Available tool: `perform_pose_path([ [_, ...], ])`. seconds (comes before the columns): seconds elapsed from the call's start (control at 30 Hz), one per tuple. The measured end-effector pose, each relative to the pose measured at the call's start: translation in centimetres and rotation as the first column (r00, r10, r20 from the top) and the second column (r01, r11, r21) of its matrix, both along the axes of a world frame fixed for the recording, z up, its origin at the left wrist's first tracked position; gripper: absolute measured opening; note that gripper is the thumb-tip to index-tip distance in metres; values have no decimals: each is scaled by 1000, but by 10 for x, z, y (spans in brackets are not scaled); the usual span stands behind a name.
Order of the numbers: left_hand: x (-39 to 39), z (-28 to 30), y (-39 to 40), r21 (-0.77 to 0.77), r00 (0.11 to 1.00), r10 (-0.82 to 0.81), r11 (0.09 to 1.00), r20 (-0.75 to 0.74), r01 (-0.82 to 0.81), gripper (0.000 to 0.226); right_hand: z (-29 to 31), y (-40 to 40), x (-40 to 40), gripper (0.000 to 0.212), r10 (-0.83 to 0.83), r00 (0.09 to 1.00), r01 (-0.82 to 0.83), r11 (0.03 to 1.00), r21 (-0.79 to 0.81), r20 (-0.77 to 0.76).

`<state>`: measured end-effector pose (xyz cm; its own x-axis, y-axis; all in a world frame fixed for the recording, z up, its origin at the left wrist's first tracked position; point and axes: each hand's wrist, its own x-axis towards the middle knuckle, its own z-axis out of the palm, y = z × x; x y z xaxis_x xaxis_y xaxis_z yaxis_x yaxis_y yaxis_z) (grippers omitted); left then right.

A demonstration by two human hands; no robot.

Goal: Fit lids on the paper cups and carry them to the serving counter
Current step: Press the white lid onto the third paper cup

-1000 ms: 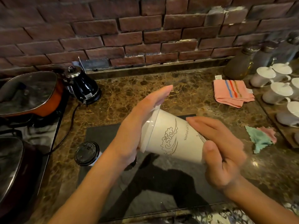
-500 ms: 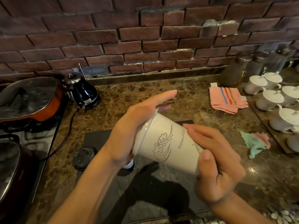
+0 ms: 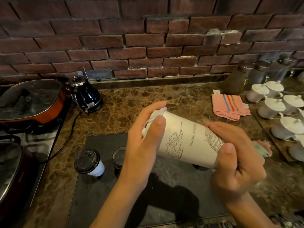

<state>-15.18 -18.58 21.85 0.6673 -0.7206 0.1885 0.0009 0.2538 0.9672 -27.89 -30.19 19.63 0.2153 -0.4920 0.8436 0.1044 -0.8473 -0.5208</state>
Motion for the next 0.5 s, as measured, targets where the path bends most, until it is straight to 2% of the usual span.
perform_pose_path([
  [0.1, -6, -5, 2, -66, 999, 42, 997, 25, -41, 38, -1, 7, 4, 33, 18, 999, -22, 995, 98, 44],
  [0.23, -6, -7, 5, -125, 981, 101, 989, 165, -80, 35, 2, 17, 7, 36, 47, 997, -62, 950, 305, 59],
  [0.27, -6, -7, 6, -136, 970, 124, 986, 211, -96, 36, 4, 18, 8, 37, 80, 995, -97, 907, 409, 58],
  [0.33, -6, -6, 7, -154, 930, 155, 982, 334, -109, 38, 7, 15, 11, 40, 153, 987, -148, 756, 638, 48],
  [0.4, -3, -6, 8, -162, 854, 181, 980, 487, -116, 37, 3, 12, 14, 34, 218, 975, -106, 605, 789, -36],
  [0.43, -1, -6, 8, -152, 835, 184, 981, 519, -121, 36, 2, 11, 14, 28, 252, 964, -75, 559, 826, -83],
  [0.47, 1, -6, 7, -131, 852, 175, 983, 493, -126, 35, 2, 12, 14, 24, 261, 959, -59, 561, 826, -108],
  [0.5, 3, -5, 7, -99, 903, 163, 986, 398, -134, 35, 4, 16, 13, 25, 240, 964, -61, 617, 784, -113],
])
